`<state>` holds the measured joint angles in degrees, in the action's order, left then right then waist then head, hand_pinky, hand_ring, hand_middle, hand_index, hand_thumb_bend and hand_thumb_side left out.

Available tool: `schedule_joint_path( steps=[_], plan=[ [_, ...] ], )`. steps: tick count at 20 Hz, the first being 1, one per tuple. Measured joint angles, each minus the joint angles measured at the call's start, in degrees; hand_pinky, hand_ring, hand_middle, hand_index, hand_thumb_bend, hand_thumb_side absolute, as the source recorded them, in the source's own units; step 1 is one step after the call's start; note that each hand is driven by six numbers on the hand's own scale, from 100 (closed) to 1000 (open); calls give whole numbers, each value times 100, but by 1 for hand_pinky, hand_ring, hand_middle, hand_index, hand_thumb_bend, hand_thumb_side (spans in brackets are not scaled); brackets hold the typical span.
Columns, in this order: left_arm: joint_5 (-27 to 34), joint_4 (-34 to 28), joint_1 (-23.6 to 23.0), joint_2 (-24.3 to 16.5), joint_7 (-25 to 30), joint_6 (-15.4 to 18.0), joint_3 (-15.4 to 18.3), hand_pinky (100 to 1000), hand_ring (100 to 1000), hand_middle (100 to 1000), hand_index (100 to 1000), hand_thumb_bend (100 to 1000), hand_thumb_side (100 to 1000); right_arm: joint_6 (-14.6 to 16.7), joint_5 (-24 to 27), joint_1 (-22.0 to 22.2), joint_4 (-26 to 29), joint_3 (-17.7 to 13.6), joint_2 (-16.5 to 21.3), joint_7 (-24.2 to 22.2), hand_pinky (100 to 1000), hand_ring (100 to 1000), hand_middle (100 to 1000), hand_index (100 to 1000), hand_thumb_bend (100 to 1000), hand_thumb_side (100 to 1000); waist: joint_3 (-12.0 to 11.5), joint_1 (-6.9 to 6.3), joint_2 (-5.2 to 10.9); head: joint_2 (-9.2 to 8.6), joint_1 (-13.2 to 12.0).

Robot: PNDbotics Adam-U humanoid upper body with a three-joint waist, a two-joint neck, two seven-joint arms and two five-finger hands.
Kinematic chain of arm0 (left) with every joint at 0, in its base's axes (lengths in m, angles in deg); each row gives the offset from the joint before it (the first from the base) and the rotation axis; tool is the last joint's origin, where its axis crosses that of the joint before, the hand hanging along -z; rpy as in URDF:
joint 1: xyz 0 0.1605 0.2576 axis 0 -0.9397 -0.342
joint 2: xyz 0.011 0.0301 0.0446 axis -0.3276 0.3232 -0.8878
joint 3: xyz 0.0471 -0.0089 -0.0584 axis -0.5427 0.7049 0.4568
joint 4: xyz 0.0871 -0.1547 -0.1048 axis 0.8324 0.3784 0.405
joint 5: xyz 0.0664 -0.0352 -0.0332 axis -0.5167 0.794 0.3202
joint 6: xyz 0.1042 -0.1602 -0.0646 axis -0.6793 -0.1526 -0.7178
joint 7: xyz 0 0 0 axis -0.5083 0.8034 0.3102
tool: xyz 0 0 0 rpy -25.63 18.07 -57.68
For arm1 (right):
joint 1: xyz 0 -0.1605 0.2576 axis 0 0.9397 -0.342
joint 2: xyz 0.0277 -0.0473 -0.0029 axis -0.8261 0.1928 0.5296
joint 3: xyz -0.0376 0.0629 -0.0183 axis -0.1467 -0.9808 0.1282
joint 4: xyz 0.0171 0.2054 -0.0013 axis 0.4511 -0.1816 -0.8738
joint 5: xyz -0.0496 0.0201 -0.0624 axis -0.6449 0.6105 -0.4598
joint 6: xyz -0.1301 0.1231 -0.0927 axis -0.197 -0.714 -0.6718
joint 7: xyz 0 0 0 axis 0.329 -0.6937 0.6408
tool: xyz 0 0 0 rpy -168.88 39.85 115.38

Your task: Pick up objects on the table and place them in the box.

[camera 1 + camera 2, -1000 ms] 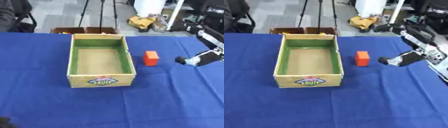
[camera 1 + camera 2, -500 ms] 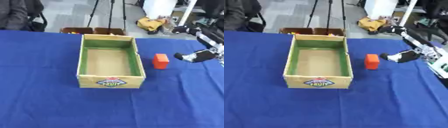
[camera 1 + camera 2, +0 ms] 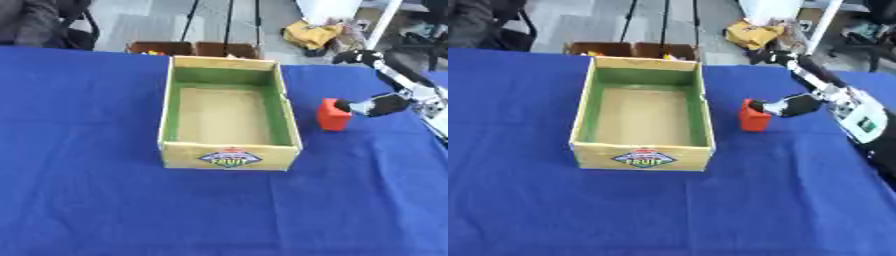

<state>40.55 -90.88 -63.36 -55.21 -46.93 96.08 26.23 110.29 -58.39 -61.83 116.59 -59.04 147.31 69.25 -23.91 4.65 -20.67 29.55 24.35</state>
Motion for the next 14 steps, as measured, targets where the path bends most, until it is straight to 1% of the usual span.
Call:
schedule_joint_path(
  steps=[6,14],
  plan=[
    [-11,-2,13,1,21,21,-31,626,625,450,714,348,1000,3,-156,-74,-206,35,-92,-6,906,937,803,909,522,529,-51,-10,-99,0,44],
    [-33,-2,16,2,22,22,-31,626,625,450,714,348,1000,29,-261,-88,-351,37,-154,21,906,937,803,909,522,529,-52,-16,-106,0,48]
  ],
)
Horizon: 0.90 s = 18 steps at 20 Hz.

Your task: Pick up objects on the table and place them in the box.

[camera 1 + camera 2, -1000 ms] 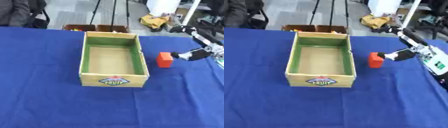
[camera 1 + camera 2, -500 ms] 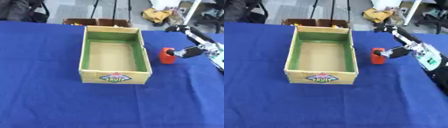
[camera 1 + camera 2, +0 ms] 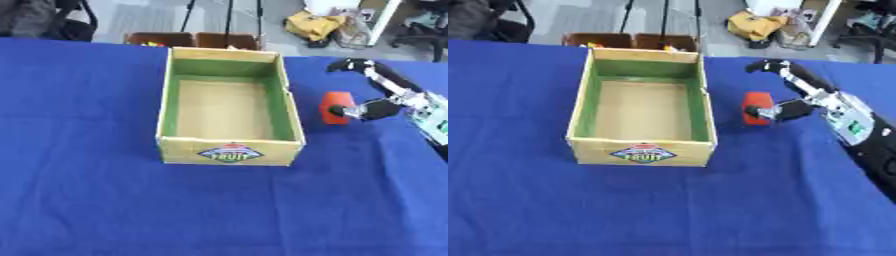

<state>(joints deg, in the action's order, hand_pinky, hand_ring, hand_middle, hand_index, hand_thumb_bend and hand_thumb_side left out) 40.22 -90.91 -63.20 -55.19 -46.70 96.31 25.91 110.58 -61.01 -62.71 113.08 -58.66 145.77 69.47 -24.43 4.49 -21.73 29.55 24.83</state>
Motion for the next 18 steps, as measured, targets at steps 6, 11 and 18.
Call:
schedule_joint_path(
  steps=[6,11,18],
  plan=[
    [-20,-6,46,4,11,11,-1,626,623,442,714,349,1000,-20,-140,28,-170,-2,-48,-3,901,926,786,910,499,551,-57,-4,-149,-40,48],
    [-48,-8,47,5,20,19,-1,626,622,434,715,349,1000,-29,-202,76,-311,-6,-48,26,897,914,775,910,480,558,-49,-3,-161,-46,52],
    [-73,-20,48,10,30,29,-1,626,622,428,715,350,1000,-53,-235,122,-448,-11,-49,48,895,912,771,909,463,560,-46,-29,-209,-48,59]
  ],
)
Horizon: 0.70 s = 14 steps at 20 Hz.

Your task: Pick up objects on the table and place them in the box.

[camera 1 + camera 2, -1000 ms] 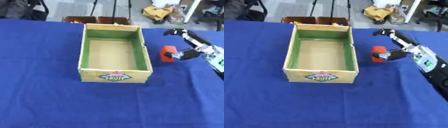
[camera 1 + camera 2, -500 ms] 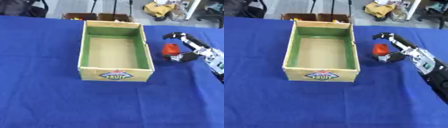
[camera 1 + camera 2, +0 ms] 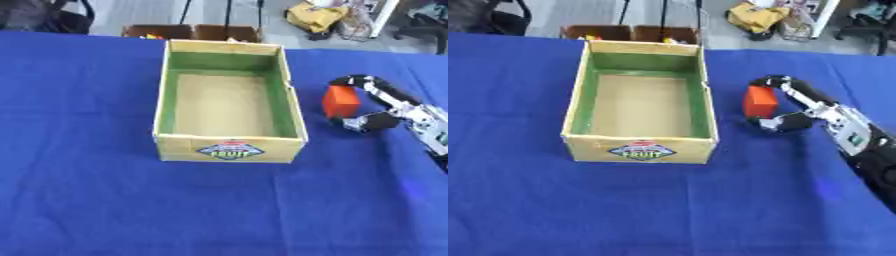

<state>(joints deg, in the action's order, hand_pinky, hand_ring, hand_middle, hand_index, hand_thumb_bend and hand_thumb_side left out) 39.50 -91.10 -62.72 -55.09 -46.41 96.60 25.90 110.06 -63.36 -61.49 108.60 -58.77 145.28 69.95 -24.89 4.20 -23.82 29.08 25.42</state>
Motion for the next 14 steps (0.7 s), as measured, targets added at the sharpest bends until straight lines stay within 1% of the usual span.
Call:
schedule_joint_path(
  steps=[4,6,8,9,10,11,12,13,14],
  plan=[
    [-1,-11,1,2,7,4,0,626,615,427,715,350,1000,-7,-3,7,-58,-30,0,10,893,909,770,909,454,555,19,-5,-15,0,11],
    [-2,-11,1,19,9,4,0,626,614,425,715,351,1000,-15,-4,20,-69,-32,0,19,885,891,762,907,430,521,19,-6,-15,-1,14],
    [-2,-11,1,37,9,4,0,626,614,425,714,352,1000,-22,-6,27,-89,-32,0,26,857,858,739,901,356,434,24,-8,-15,-2,18],
    [-3,-11,1,41,9,4,0,626,614,424,714,354,1000,-24,-8,28,-92,-32,0,25,832,819,697,886,232,293,32,-10,-15,-2,19],
    [-3,-11,1,42,9,3,0,625,614,424,714,354,1000,-27,-8,24,-92,-34,0,24,818,799,667,873,153,193,47,-13,-15,-4,21],
    [-4,-11,1,43,10,3,0,625,614,424,714,355,1000,-32,-7,15,-92,-46,0,23,810,780,602,843,100,100,59,-13,-15,-9,24],
    [-4,-11,1,43,10,2,0,625,614,423,714,355,1000,-45,-2,5,-92,-63,0,24,807,774,566,822,100,100,62,-13,-15,-20,26],
    [-5,-11,1,43,10,2,0,625,614,423,714,354,1000,-68,3,-3,-91,-68,0,33,800,759,508,775,100,100,65,-13,-15,-27,29],
    [-6,-11,1,43,10,2,0,625,614,423,714,356,1000,-97,11,-3,-90,-71,0,48,791,743,473,736,100,100,73,-13,-15,-42,32]
  ],
)
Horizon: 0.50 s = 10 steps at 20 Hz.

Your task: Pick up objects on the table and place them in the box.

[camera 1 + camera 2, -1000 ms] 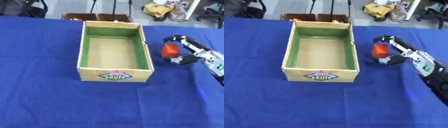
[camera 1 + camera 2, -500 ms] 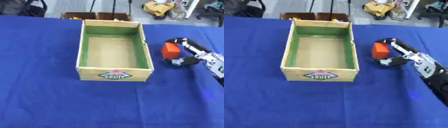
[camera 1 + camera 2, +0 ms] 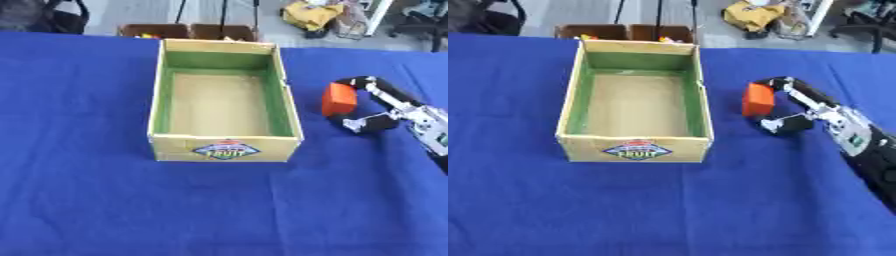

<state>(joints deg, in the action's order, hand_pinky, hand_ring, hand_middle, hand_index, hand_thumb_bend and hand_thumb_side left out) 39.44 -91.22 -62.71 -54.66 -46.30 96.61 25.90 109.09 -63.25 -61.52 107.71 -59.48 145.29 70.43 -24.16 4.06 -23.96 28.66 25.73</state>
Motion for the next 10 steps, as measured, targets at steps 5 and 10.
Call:
schedule_joint_path(
  steps=[5,10],
  plan=[
    [-18,0,0,1,0,-1,0,625,614,423,714,359,1000,-165,18,0,36,2,-2,210,748,669,280,532,100,127,40,-11,0,-4,2],
    [-25,0,0,3,-1,-11,1,625,613,423,714,368,1000,-244,38,2,125,19,-46,494,738,660,226,487,100,156,109,-13,13,-4,2]
  ],
)
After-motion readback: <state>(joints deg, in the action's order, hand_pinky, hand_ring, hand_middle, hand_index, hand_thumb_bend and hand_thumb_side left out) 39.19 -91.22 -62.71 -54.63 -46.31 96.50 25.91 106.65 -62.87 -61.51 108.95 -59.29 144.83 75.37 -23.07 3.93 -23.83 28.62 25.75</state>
